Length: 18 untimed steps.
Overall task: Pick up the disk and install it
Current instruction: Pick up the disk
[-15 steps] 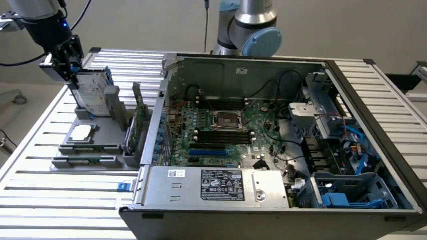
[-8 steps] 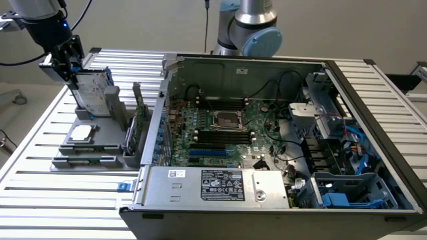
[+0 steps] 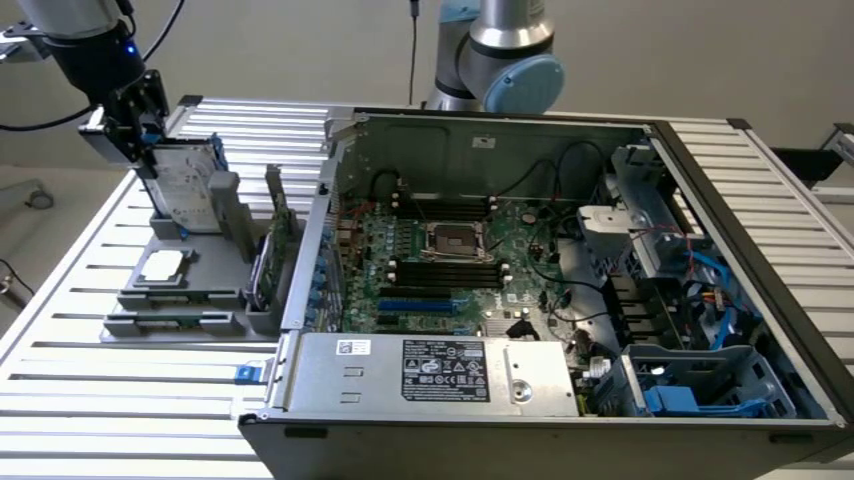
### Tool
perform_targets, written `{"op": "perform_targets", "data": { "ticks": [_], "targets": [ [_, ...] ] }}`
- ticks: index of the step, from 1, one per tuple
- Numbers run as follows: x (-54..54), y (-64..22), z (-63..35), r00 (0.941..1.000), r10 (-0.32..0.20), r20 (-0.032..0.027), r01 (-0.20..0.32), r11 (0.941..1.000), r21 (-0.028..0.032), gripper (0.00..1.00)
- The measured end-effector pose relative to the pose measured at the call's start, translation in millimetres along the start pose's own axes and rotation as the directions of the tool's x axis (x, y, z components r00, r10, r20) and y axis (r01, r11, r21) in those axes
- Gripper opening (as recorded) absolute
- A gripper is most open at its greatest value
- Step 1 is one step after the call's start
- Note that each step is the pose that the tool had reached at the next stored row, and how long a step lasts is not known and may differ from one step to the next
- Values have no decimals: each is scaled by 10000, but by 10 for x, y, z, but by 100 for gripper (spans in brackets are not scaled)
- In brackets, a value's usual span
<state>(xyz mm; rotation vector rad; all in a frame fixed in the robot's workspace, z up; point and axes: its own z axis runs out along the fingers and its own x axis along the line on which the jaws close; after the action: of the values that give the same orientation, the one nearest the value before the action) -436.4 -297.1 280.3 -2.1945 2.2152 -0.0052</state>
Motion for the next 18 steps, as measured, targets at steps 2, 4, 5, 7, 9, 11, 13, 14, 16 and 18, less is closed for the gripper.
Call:
{"op": "perform_targets", "data": {
  "ticks": [2, 4, 5, 7, 9, 11, 13, 14, 16, 18],
  "targets": [
    [0, 0, 0, 10000, 0, -3, 0, 10000, -1, 56],
    [-1, 0, 0, 10000, 0, -5, 0, 10000, -6, 56],
    [-1, 0, 0, 10000, 1, -4, -1, 10000, -14, 56],
    [-2, 0, 1, 10000, 3, -9, -3, 10000, -43, 56],
    [-1, 0, 0, 10000, 2, -25, -2, 10000, -86, 56],
    [-1, 0, -2, 10000, 1, -46, -2, 9999, -109, 56],
    [0, 0, -7, 10000, 0, -58, 0, 9999, -116, 56],
    [-1, 0, -9, 10000, 1, -62, -1, 9999, -117, 56],
    [-1, 0, -10, 10000, 0, -76, -1, 9999, -118, 56],
    [-1, 0, -11, 10000, 0, -99, -2, 9999, -129, 56]
  ]
}}
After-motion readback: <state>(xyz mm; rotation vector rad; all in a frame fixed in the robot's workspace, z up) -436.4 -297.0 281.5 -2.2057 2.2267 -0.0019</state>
